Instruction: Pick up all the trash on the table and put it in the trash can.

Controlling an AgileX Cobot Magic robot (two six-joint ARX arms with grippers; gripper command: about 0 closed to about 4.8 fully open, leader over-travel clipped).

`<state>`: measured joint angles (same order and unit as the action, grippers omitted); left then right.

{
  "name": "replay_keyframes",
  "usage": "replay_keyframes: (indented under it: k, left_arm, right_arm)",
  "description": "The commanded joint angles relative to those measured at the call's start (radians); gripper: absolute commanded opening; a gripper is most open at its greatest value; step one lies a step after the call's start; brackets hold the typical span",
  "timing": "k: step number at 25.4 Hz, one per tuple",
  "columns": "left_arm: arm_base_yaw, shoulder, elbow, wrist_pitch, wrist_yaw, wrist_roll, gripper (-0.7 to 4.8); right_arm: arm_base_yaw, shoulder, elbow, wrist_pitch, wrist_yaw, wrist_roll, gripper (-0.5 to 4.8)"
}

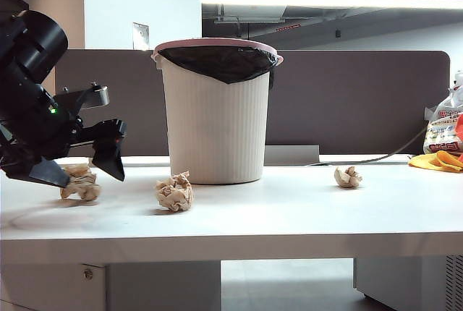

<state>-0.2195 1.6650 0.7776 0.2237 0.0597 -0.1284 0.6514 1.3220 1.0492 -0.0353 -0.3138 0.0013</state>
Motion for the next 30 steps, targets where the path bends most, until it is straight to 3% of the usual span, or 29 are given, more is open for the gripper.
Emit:
replay_keyframes:
  k: [1, 3, 9, 10, 13, 15, 22, 27, 30]
  left_arm:
    - [0.000, 0.016, 0.006, 0.018, -0.075, 0.000, 4.10]
    - [0.000, 0.042, 0.006, 0.025, -0.082, 0.000, 3.76]
    - [-0.001, 0.082, 0.005, 0.013, -0.074, -0.003, 3.55]
    - [-0.001, 0.082, 0.005, 0.015, -0.074, -0.003, 3.15]
    - [-0.001, 0.075, 0.005, 0.018, -0.073, -0.003, 0.15]
    - [-0.001, 0.064, 0.006, 0.022, -0.062, -0.004, -0.06]
    - [-0.002, -0.051, 0.041, 0.079, 0.015, -0.003, -0.06]
    - [-0.003, -0.160, 0.198, 0.075, 0.069, -0.003, -0.06]
    - [-0.003, -0.165, 0.370, 0.051, 0.149, -0.006, -0.06]
  right_arm:
    - [0.000, -0.006, 0.005, 0.014, 0.000, -0.006, -0.07]
    - [0.000, -0.005, 0.005, 0.014, 0.000, -0.007, -0.06]
    - [-0.008, -0.005, 0.005, 0.013, 0.000, -0.006, -0.06]
    - [-0.012, -0.006, 0.005, 0.014, -0.002, -0.006, -0.06]
    - [-0.013, -0.006, 0.005, 0.013, -0.002, -0.006, -0.06]
    - [-0.013, -0.006, 0.005, 0.013, -0.003, -0.006, -0.07]
    - [-0.027, -0.018, 0.006, 0.018, 0.000, -0.011, -0.06]
    - [-0.070, -0.062, 0.006, 0.054, 0.001, -0.014, -0.07]
    - [-0.103, -0.093, 0.007, 0.091, 0.000, -0.013, -0.07]
